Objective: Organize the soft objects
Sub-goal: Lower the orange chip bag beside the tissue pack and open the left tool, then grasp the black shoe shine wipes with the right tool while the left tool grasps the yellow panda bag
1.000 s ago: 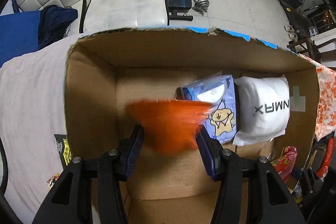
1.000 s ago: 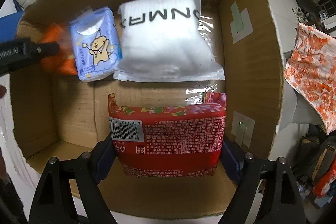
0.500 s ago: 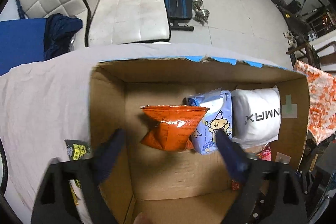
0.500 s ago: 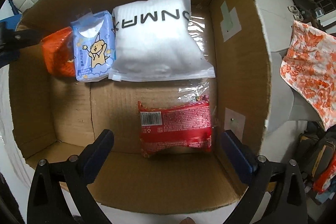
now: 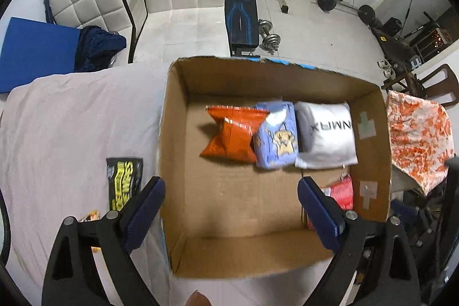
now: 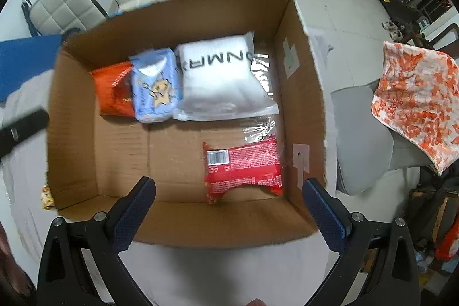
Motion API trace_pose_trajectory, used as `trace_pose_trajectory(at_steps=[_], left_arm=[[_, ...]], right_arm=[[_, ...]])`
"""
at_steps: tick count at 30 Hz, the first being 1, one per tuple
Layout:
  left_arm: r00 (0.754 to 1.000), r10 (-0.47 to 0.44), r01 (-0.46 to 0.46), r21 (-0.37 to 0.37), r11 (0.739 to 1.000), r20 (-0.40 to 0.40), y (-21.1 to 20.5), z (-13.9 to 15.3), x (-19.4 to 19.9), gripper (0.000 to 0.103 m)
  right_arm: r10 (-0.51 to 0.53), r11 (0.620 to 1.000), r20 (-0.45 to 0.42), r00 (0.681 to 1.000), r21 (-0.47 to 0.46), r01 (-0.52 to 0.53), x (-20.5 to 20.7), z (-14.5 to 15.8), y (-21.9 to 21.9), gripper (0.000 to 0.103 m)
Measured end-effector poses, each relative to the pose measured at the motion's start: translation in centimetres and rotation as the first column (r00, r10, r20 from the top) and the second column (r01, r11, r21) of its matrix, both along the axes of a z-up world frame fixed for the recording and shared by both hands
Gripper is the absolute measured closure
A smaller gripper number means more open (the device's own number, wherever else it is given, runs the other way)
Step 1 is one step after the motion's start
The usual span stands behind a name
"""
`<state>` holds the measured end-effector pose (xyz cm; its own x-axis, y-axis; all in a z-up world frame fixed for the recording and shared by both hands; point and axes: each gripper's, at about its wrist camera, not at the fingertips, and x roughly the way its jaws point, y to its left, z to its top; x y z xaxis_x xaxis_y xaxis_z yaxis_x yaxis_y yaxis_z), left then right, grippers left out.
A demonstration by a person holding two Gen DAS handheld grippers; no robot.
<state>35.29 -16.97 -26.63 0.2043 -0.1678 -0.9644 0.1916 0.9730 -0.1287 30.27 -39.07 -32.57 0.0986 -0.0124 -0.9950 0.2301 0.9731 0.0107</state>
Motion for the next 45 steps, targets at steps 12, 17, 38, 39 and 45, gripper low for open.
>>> trace_pose_trajectory(at_steps=[12, 17, 38, 39, 45], left_arm=[[0.991, -0.021, 0.025, -0.031, 0.999, 0.130, 2.2, 6.6, -6.5, 0.009], [0.990, -0.012, 0.019, -0.052, 0.998, 0.141, 3.4, 8.1, -8.3, 0.009], [0.945, 0.325, -0.325, 0.030, 0.945, 0.026, 25.7, 4.8, -6.3, 0.009], [0.941, 0.337, -0.337, 0.028, 0.941, 0.007, 26.7, 3.9, -6.1, 0.009], [0.913, 0.402, -0.398, 0.066, 0.915, -0.073, 31.2, -1.6, -5.6, 0.009]], right_arm=[[-0.004, 0.999, 0.166, 0.986, -0.037, 0.011, -5.2, 8.8, 2.6, 0.000], [0.003, 0.999, 0.196, 0.981, -0.036, 0.004, -7.6, 11.0, 4.2, 0.000], [0.245, 0.955, 0.188, 0.951, 0.125, -0.271, -1.9, 12.3, 22.9, 0.000], [0.265, 0.945, 0.177, 0.948, 0.145, -0.292, -1.1, 11.7, 24.5, 0.000], [0.326, 0.919, 0.033, 0.945, 0.225, -0.325, 4.0, 5.3, 32.5, 0.000]])
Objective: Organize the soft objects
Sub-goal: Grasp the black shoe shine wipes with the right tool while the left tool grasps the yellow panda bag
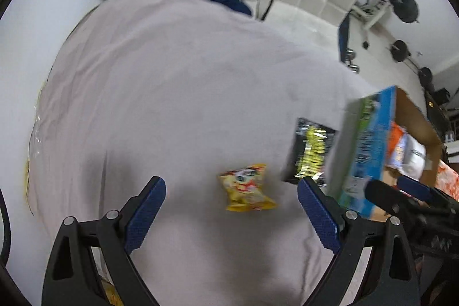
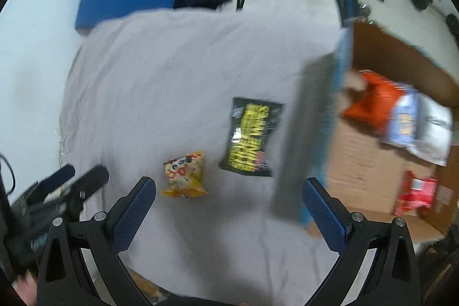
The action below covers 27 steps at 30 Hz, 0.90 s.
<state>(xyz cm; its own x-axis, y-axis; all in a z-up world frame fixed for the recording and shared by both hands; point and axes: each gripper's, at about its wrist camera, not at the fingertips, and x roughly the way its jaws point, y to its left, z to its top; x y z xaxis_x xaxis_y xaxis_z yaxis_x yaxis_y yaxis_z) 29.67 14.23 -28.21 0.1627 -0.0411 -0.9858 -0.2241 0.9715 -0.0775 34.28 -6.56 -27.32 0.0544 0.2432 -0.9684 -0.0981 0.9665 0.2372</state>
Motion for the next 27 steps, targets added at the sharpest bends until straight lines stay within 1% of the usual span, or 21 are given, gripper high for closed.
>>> trace_pose_trajectory(at_steps=[2, 4, 5, 8, 9, 10, 12, 14, 15, 16, 17, 18, 19, 20, 22, 24, 27], left_arm=[[1.000, 0.013, -0.013, 0.001, 1.000, -0.022, 1.0, -1.3, 0.1, 0.009], [0.999, 0.024, -0.024, 0.001, 1.000, -0.045, 1.8, -2.8, 0.2, 0.009], [0.998, 0.030, -0.030, 0.000, 1.000, -0.058, 2.1, -3.4, 0.3, 0.009], [0.994, 0.040, -0.044, -0.033, 0.999, -0.107, 2.8, -5.9, 0.6, 0.009], [0.991, 0.042, -0.048, -0.049, 0.998, -0.126, 2.9, -6.8, 0.6, 0.009], [0.989, 0.043, -0.051, -0.059, 0.997, -0.140, 2.9, -7.3, 0.6, 0.009], [0.984, 0.041, -0.056, -0.082, 0.995, -0.172, 2.9, -8.8, 0.8, 0.009], [0.980, 0.039, -0.059, -0.094, 0.994, -0.197, 2.8, -10.0, 0.9, 0.009], [0.978, 0.039, -0.061, -0.101, 0.993, -0.207, 2.7, -10.4, 0.9, 0.009], [0.976, 0.039, -0.064, -0.109, 0.992, -0.216, 2.5, -10.8, 1.0, 0.009], [0.974, 0.037, -0.065, -0.119, 0.991, -0.224, 2.4, -11.2, 1.0, 0.009], [0.972, 0.034, -0.065, -0.131, 0.989, -0.231, 2.2, -11.5, 1.1, 0.009], [0.971, 0.031, -0.067, -0.145, 0.987, -0.239, 2.0, -11.8, 1.2, 0.009], [0.969, 0.027, -0.066, -0.155, 0.986, -0.245, 1.8, -12.1, 1.2, 0.009], [0.965, 0.011, -0.059, -0.177, 0.982, -0.261, 1.1, -12.7, 1.2, 0.009], [0.961, -0.009, -0.047, -0.195, 0.980, -0.276, 0.3, -13.2, 1.3, 0.009], [0.952, -0.043, -0.019, -0.201, 0.979, -0.302, -0.9, -14.5, 1.6, 0.009]], right_arm=[[0.006, 1.000, -0.055, 0.998, 0.004, -0.006, 1.2, -2.7, 1.9, 0.000], [0.015, 1.000, -0.106, 0.994, -0.012, -0.016, 2.2, -5.5, 3.5, 0.000], [0.013, 1.000, -0.124, 0.992, -0.012, -0.015, 2.5, -6.4, 3.9, 0.000], [-0.002, 0.999, -0.193, 0.981, -0.041, -0.006, 3.7, -10.3, 4.9, 0.001], [-0.015, 0.998, -0.211, 0.977, -0.057, 0.003, 4.0, -11.6, 5.1, 0.005], [-0.024, 0.997, -0.226, 0.974, -0.071, 0.008, 4.2, -12.5, 5.2, 0.012], [-0.052, 0.995, -0.265, 0.963, -0.097, 0.027, 4.8, -14.8, 5.1, 0.016], [-0.069, 0.992, -0.297, 0.952, -0.122, 0.034, 5.0, -16.5, 4.9, 0.016], [-0.075, 0.992, -0.314, 0.946, -0.124, 0.038, 5.1, -17.4, 4.9, 0.018], [-0.079, 0.991, -0.326, 0.942, -0.127, 0.040, 5.2, -18.0, 4.8, 0.024], [-0.087, 0.989, -0.343, 0.935, -0.139, 0.041, 5.2, -18.9, 4.8, 0.028], [-0.090, 0.989, -0.351, 0.932, -0.144, 0.041, 5.2, -19.4, 4.7, 0.033], [-0.089, 0.988, -0.363, 0.928, -0.147, 0.038, 5.2, -20.1, 4.7, 0.042], [-0.092, 0.987, -0.374, 0.923, -0.158, 0.034, 5.1, -20.6, 4.6, 0.044], [-0.095, 0.982, -0.367, 0.925, -0.186, 0.027, 5.4, -20.5, 4.5, 0.046], [-0.091, 0.983, -0.377, 0.922, -0.181, 0.023, 5.6, -20.4, 4.3, 0.046], [-0.092, 0.985, -0.397, 0.913, -0.173, 0.025, 6.3, -20.2, 3.5, 0.046]])
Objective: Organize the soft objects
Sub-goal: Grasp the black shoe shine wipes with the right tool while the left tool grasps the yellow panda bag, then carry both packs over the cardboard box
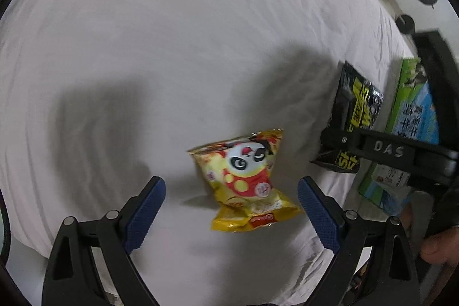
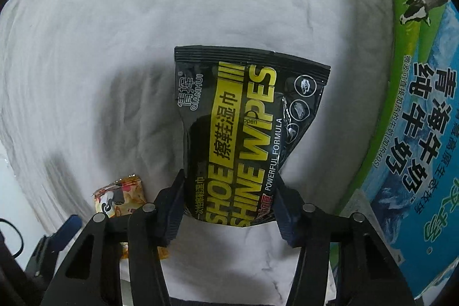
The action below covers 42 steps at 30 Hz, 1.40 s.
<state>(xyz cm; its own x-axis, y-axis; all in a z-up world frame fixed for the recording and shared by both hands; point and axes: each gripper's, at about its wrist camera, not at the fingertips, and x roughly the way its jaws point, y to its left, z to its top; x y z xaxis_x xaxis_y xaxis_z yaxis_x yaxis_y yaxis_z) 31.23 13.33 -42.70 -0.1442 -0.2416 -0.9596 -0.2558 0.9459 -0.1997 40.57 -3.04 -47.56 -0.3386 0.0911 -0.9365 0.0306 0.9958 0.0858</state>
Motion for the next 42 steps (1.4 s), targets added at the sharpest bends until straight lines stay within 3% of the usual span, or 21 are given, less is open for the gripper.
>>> trace_pose_trajectory(at_steps=[9, 10, 17, 25, 33, 42], left_arm=[[0.994, -0.096, 0.098, 0.053, 0.994, -0.047, -2.7, -3.7, 1.4, 0.010], [0.993, -0.109, 0.113, 0.069, 0.991, -0.046, -2.9, -3.9, 1.4, 0.020], [0.993, -0.121, 0.121, 0.137, 0.983, -0.009, -2.8, -3.3, 1.4, 0.044], [0.994, -0.104, 0.098, 0.154, 0.983, 0.036, -2.2, -2.1, 1.4, 0.052], [0.989, -0.096, 0.074, 0.191, 0.979, 0.109, 0.7, 2.6, 1.0, 0.053], [0.955, -0.101, 0.031, 0.243, 0.969, 0.281, 1.5, 11.8, -1.4, 0.053]], right_arm=[[0.011, 1.000, -0.033, 0.999, -0.009, -0.011, 2.5, -0.1, -0.9, 0.046], [0.015, 1.000, -0.033, 0.999, -0.012, -0.015, 2.6, -0.1, -0.7, 0.046], [0.042, 0.998, -0.024, 0.999, -0.038, -0.043, 3.2, 0.0, 0.7, 0.046], [0.083, 0.994, -0.011, 0.997, -0.073, -0.083, 3.8, 0.3, 1.5, 0.049], [0.105, 0.992, 0.059, 0.993, -0.072, -0.100, 1.3, 2.3, 2.7, 0.051], [0.120, 0.992, 0.208, 0.971, 0.021, -0.127, -1.3, 10.2, 2.7, 0.051]])
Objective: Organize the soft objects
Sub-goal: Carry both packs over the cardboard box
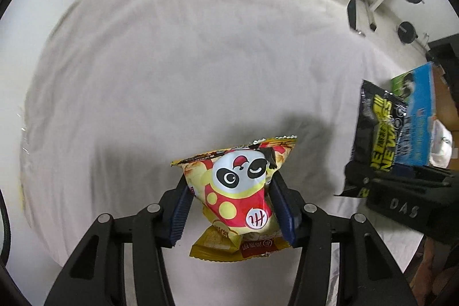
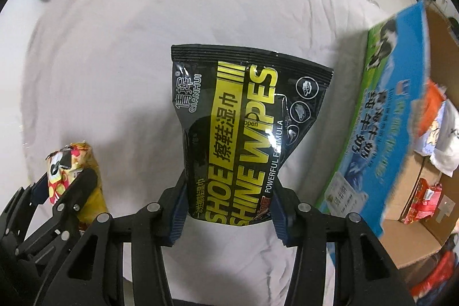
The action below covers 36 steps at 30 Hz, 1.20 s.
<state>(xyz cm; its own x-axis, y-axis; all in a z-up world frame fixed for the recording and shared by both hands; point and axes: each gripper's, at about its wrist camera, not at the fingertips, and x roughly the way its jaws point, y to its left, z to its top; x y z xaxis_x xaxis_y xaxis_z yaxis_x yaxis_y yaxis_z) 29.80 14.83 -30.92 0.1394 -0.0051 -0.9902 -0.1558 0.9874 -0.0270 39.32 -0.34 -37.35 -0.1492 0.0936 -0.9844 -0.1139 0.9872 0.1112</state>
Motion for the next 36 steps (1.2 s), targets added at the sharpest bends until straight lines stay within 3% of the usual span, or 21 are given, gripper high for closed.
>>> trace_pose_trajectory(at_steps=[10, 16, 21, 28, 36], left_arm=[[0.981, -0.058, 0.061, -0.013, 0.998, 0.184, -5.1, 8.6, -2.6, 0.053], [0.956, -0.119, 0.142, -0.069, 0.987, 0.268, -8.0, 13.5, -5.4, 0.053], [0.944, -0.186, 0.229, -0.134, 0.964, 0.274, -11.7, 15.1, -7.7, 0.053], [0.908, -0.302, 0.353, -0.143, 0.925, 0.289, -17.4, 16.7, -9.4, 0.053], [0.874, -0.365, 0.423, -0.131, 0.897, 0.322, -21.6, 18.7, -11.4, 0.053]], right_arm=[[-0.001, 0.996, 0.185, 0.983, 0.083, -0.014, -2.9, 10.3, -1.7, 0.051], [-0.060, 0.994, 0.287, 0.956, 0.104, 0.031, -8.3, 15.9, -7.2, 0.051], [-0.113, 0.992, 0.363, 0.925, 0.100, 0.082, -13.7, 20.0, -12.2, 0.051], [-0.196, 0.980, 0.409, 0.891, 0.106, 0.166, -20.4, 22.0, -18.6, 0.051], [-0.259, 0.966, 0.438, 0.861, 0.111, 0.234, -25.8, 24.2, -24.5, 0.051]])
